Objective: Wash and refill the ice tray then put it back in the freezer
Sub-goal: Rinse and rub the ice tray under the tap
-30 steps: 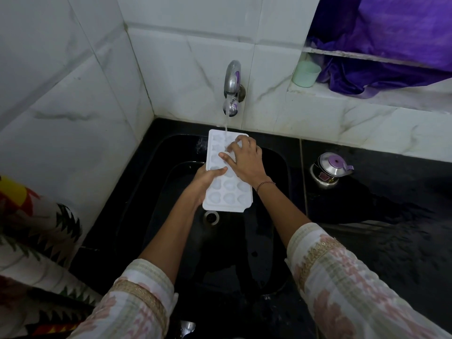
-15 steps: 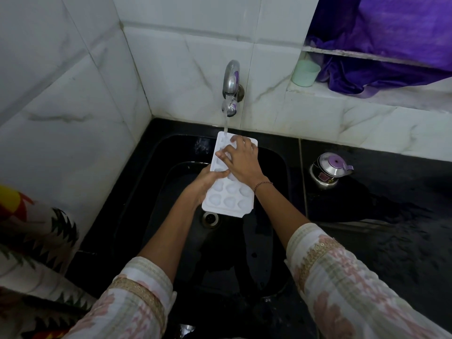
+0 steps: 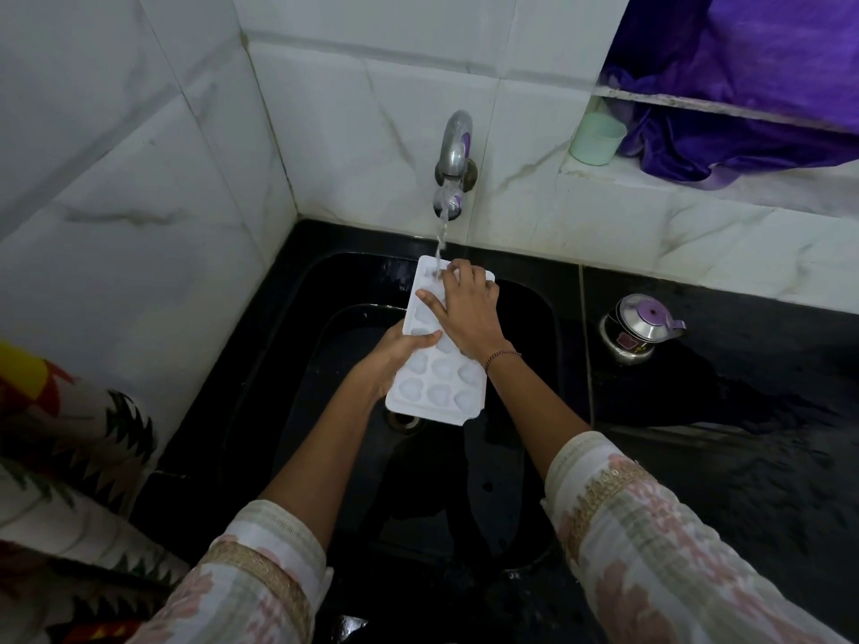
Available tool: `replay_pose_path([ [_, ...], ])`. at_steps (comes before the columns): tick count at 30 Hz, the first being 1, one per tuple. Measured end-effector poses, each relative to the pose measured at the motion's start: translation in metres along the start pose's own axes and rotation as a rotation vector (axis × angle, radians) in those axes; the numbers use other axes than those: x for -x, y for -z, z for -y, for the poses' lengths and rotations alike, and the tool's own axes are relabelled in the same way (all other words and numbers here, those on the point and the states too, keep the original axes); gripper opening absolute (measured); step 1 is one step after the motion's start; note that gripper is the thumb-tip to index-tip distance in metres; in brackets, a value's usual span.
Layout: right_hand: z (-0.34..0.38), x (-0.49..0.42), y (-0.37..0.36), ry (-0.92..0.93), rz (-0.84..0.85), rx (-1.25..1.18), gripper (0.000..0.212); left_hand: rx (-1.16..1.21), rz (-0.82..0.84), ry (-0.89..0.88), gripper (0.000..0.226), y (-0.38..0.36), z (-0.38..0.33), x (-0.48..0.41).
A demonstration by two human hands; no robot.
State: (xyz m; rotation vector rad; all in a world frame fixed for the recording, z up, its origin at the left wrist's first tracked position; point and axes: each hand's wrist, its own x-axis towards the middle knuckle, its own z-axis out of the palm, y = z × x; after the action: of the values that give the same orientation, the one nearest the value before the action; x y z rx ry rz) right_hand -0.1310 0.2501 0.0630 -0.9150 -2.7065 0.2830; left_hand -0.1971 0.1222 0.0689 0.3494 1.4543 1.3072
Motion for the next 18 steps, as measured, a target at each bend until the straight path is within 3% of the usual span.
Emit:
replay_pose_path([
  [12, 0.014, -0.006, -0.004, 0.036, -0.034, 0.107, 0.051, 0.06, 0.02, -0.012, 0.04, 0.005, 0.018, 0.012],
  [18, 0.02, -0.002, -0.006, 0.1, -0.004, -0.048, 0.043, 0.078, -0.034, -0.015, 0.038, 0.012, 0.015, 0.015],
])
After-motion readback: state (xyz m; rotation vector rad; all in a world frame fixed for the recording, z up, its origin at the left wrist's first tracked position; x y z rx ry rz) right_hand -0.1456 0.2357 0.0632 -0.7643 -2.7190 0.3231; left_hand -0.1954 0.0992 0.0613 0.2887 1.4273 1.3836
